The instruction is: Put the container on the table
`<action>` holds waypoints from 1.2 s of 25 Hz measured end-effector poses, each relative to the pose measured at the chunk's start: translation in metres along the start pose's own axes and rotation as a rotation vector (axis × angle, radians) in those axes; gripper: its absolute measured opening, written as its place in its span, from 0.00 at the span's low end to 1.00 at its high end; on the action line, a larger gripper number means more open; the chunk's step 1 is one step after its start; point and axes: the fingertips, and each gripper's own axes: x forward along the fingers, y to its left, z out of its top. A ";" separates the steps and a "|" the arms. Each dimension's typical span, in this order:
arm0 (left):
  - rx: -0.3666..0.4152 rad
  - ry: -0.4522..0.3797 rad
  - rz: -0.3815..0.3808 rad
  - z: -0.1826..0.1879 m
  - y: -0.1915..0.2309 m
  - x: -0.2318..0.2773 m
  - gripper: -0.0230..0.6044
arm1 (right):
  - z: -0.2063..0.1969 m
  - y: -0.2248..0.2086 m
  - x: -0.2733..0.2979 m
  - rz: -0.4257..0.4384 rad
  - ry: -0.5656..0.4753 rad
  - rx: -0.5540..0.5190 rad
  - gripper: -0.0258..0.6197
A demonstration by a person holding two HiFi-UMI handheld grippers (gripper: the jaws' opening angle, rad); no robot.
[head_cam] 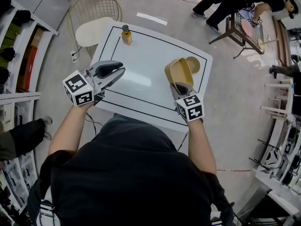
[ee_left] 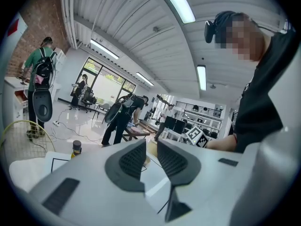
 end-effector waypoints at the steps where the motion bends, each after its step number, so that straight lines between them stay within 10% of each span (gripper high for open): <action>1: -0.002 0.002 0.001 -0.001 0.002 0.000 0.16 | -0.001 0.000 0.004 0.002 0.005 0.002 0.05; 30: -0.001 0.023 -0.021 -0.017 0.054 0.018 0.14 | -0.033 0.017 0.099 0.087 0.148 0.048 0.05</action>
